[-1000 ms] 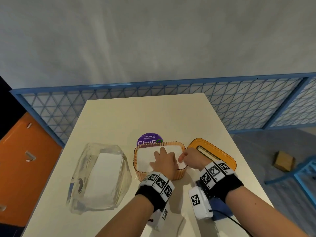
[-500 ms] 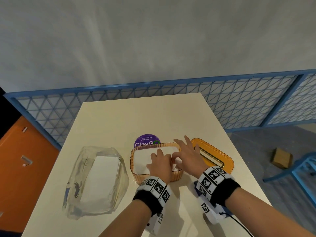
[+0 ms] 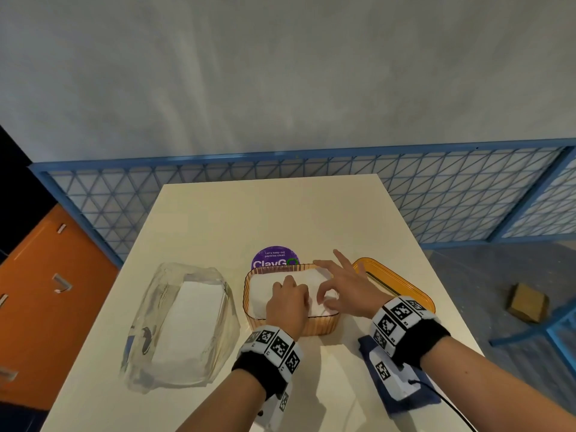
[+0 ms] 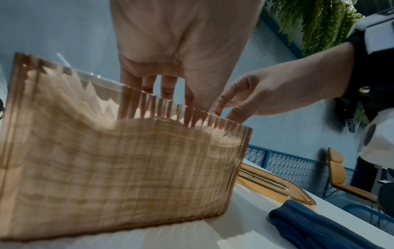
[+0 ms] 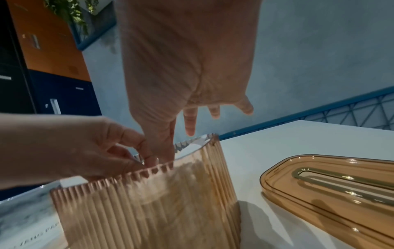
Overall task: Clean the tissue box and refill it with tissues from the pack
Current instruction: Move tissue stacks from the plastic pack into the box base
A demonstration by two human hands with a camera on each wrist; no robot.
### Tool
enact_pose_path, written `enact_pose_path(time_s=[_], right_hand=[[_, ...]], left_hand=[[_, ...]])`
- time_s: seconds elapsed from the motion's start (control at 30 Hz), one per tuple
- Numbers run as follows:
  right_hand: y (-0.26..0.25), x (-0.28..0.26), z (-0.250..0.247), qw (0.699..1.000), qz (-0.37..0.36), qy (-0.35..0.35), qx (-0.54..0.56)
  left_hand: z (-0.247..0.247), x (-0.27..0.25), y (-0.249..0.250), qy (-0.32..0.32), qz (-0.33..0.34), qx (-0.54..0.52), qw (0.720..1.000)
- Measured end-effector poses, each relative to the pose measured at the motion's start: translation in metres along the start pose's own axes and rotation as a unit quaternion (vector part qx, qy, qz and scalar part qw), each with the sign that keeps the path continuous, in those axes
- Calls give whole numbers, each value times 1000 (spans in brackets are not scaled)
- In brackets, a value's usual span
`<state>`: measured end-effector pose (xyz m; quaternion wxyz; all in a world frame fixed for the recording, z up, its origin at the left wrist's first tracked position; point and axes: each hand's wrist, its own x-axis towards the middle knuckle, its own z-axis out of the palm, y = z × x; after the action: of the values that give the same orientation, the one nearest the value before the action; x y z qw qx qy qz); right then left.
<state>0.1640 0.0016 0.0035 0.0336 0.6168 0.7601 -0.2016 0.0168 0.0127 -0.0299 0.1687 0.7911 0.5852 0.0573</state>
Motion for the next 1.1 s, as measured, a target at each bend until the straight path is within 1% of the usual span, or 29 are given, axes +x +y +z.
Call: enact_pose_path(time_s=[0.13, 0.23, 0.37, 0.43, 0.5, 0.57, 0.63, 0.77, 0.83, 1.0, 1.1], right_hand=[[1, 0, 6, 998, -33, 10, -49], [3, 1, 11, 993, -73, 37, -90], [9, 4, 16, 982, -123, 78, -119], [13, 6, 19, 981, -115, 99, -122], [15, 7, 18, 986, -83, 117, -90], [18, 8, 19, 992, -49, 100, -66], [20, 10, 20, 995, -25, 81, -61], [18, 11, 21, 997, 14, 80, -7], [19, 11, 21, 996, 26, 80, 10], [26, 10, 18, 998, 27, 46, 37], [27, 9, 19, 997, 32, 49, 58]], left_hand=[[0, -1, 1, -2, 0, 3, 1000], [1, -2, 2, -3, -2, 0, 1000], [-1, -4, 4, -2, -2, -4, 1000], [-1, -5, 3, -2, 0, -18, 1000], [1, -6, 4, -10, 7, -44, 999], [4, -7, 7, -35, 18, -66, 997], [5, -6, 11, -54, 19, -63, 996], [2, -3, 14, -64, -3, -62, 996], [0, -2, 16, -68, -16, -61, 996], [-2, 1, 29, -84, -42, -33, 995], [-1, 2, 34, -79, -51, -15, 995]])
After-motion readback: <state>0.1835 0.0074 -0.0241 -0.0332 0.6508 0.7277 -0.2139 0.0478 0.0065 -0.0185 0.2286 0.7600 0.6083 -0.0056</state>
